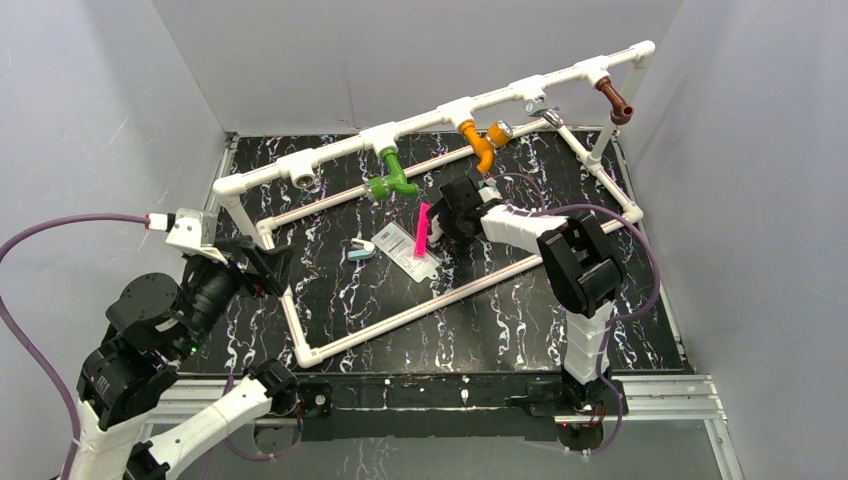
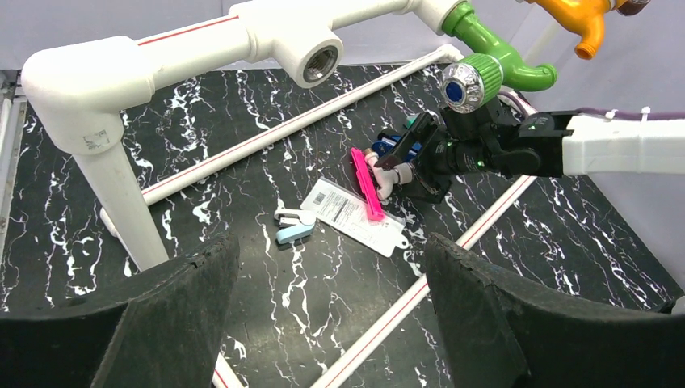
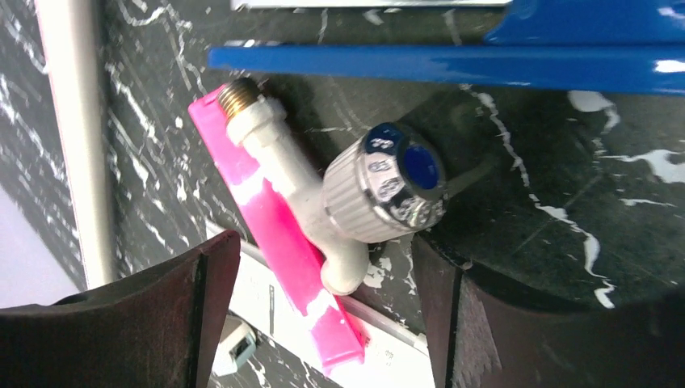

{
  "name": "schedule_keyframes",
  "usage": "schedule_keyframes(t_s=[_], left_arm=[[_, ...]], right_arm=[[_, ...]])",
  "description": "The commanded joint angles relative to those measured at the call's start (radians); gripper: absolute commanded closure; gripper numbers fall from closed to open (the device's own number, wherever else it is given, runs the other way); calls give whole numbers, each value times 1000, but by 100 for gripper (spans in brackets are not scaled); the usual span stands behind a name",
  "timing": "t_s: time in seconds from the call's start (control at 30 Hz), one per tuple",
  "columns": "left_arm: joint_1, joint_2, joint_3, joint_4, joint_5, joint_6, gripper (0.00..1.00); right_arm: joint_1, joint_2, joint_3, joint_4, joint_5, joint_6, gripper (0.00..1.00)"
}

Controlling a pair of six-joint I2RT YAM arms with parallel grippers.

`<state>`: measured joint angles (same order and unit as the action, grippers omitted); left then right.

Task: Install the water faucets

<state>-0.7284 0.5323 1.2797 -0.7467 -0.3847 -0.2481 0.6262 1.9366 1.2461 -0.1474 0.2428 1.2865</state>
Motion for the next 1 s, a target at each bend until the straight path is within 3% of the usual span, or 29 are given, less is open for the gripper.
schedule_keyframes(t_s=[0.0, 0.63, 0.97], left_arm=[[-2, -6, 36, -31, -14, 20, 18], [-3, -6, 21, -40, -9, 50, 18], [-3, 4, 17, -40, -1, 45, 18]], right_arm=[[-2, 41, 69, -191, 119, 148, 17], [0, 118, 145, -343, 249, 289, 33], [0, 93, 93, -310, 249, 208, 54]])
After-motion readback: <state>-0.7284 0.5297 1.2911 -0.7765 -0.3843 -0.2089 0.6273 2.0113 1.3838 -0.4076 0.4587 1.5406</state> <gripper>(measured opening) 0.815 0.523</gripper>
